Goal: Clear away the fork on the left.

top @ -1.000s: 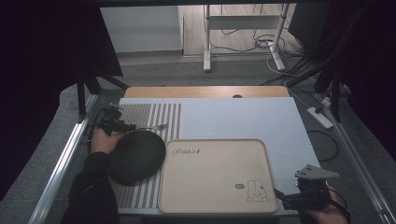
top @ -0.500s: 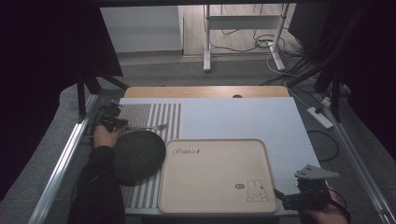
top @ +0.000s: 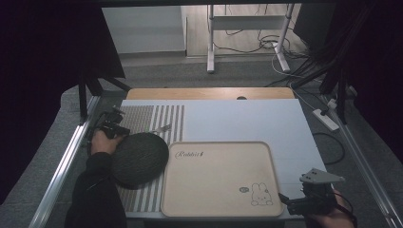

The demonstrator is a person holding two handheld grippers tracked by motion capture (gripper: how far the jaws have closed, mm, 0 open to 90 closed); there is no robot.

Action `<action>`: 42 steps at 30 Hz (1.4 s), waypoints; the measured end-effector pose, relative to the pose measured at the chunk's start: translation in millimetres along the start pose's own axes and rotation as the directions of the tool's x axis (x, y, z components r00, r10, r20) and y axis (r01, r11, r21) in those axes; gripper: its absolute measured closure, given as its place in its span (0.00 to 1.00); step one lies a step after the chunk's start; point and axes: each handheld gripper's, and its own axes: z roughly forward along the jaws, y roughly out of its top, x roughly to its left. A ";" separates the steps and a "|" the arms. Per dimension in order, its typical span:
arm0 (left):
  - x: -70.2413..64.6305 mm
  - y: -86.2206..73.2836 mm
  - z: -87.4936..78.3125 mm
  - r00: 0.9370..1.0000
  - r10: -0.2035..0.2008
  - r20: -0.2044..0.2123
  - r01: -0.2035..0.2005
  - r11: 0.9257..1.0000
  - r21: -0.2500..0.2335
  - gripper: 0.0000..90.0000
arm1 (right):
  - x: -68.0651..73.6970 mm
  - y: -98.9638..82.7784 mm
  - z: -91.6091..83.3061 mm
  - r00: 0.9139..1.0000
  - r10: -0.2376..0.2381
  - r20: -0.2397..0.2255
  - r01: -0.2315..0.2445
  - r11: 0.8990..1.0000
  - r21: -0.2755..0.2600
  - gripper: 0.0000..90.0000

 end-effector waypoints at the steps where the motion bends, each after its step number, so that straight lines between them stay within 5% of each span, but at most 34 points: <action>1: -0.4 -0.7 -0.6 1.000 0.006 0.006 -0.006 1.000 0.007 0.99 | 0.1 0.0 0.1 1.000 -0.001 0.000 0.001 1.000 0.000 0.00; 13: -3.1 -2.6 -2.9 0.999 0.032 0.039 -0.033 0.999 0.024 0.99 | 0.8 0.0 -0.3 1.000 -0.011 -0.002 0.011 1.000 0.003 0.00; 18: -1.1 4.2 -13.9 0.999 -0.016 0.050 0.020 0.997 -0.075 0.55 | 1.0 0.1 0.2 1.000 -0.013 -0.004 0.013 1.000 0.004 0.00; 21: -7.2 10.4 -15.2 0.999 -0.009 0.031 0.012 0.995 -0.095 0.32 | 1.2 0.2 0.4 1.000 -0.015 -0.004 0.015 1.000 0.006 0.00; 24: -11.6 14.4 -13.7 1.000 0.003 0.027 0.000 0.995 -0.099 0.18 | 1.3 0.1 0.5 1.000 -0.018 -0.004 0.018 1.000 0.007 0.00; 29: -24.3 26.7 -5.9 0.995 0.042 0.093 -0.034 0.996 -0.085 0.02 | 1.4 0.2 0.8 1.000 -0.021 -0.005 0.021 1.000 0.009 0.00; 42: -61.4 53.7 16.4 0.988 0.130 0.083 -0.131 0.991 0.014 0.00 | 1.6 0.1 0.9 1.000 -0.024 -0.009 0.024 1.000 0.011 0.00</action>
